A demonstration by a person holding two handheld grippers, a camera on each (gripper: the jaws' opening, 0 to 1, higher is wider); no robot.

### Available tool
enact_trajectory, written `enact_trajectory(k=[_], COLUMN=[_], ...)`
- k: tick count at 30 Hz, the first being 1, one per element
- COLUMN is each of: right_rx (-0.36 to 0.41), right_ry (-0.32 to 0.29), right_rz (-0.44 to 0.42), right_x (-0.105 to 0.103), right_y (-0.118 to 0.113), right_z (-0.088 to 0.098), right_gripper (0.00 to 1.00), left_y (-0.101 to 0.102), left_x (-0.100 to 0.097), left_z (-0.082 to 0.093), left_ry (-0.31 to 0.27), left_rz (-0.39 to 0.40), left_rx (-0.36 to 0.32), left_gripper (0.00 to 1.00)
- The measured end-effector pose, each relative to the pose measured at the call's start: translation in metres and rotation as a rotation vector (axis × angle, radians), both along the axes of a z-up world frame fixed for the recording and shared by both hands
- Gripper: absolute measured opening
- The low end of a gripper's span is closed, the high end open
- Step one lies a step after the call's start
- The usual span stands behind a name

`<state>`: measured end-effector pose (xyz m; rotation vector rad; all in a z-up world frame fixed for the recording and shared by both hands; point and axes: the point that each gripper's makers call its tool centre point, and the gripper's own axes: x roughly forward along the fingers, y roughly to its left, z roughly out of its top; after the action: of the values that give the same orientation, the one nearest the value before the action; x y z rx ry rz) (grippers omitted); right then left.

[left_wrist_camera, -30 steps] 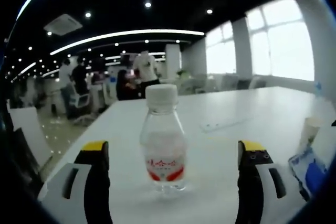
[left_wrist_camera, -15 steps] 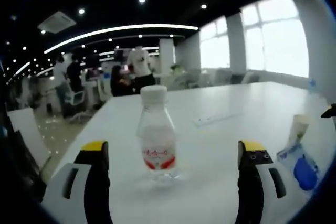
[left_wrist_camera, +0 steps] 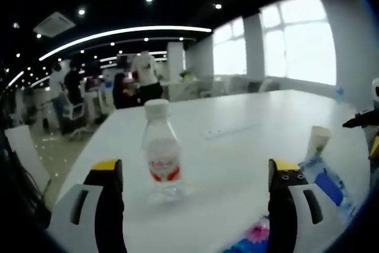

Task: Arrange the tabletop items into an orderly group along one side of the table until the central work area is clear of visible clutter.

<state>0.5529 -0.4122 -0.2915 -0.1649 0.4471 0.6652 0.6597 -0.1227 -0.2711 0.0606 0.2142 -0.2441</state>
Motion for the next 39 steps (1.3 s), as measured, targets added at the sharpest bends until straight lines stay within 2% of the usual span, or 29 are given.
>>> enact_trajectory(k=[2, 5, 10, 19, 24, 28, 39], right_rx=[-0.004, -0.014, -0.010, 0.002, -0.002, 0.013, -0.021], right_ry=[-0.002, -0.003, 0.002, -0.001, -0.019, -0.016, -0.009], right_rz=[-0.005, -0.007, -0.022, -0.038, -0.047, -0.059, -0.068], right_x=[0.001, 0.003, 0.009, 0.024, 0.033, 0.040, 0.056], right_y=[-0.002, -0.006, -0.010, -0.014, -0.017, -0.021, -0.027], right_z=[0.000, -0.001, -0.004, -0.005, -0.001, 0.000, -0.007], right_gripper=[1.00, 1.00, 1.00, 1.00, 1.00, 1.00, 1.00], left_y=[-0.004, -0.010, -0.015, -0.040, -0.053, -0.053, -0.063], left_x=[-0.005, -0.012, -0.023, -0.042, -0.050, -0.052, -0.067], left_z=[0.001, 0.001, 0.004, -0.001, -0.003, -0.003, -0.002], left_ry=[0.003, 0.006, 0.013, 0.051, 0.058, 0.062, 0.072], left_rz=[-0.017, -0.060, -0.087, -0.180, -0.235, -0.243, -0.287], left_rx=[0.007, 0.057, 0.045, 0.034, 0.064, 0.064, 0.087], left_gripper=[0.99, 0.99, 0.99, 0.99, 0.99, 0.99, 0.99])
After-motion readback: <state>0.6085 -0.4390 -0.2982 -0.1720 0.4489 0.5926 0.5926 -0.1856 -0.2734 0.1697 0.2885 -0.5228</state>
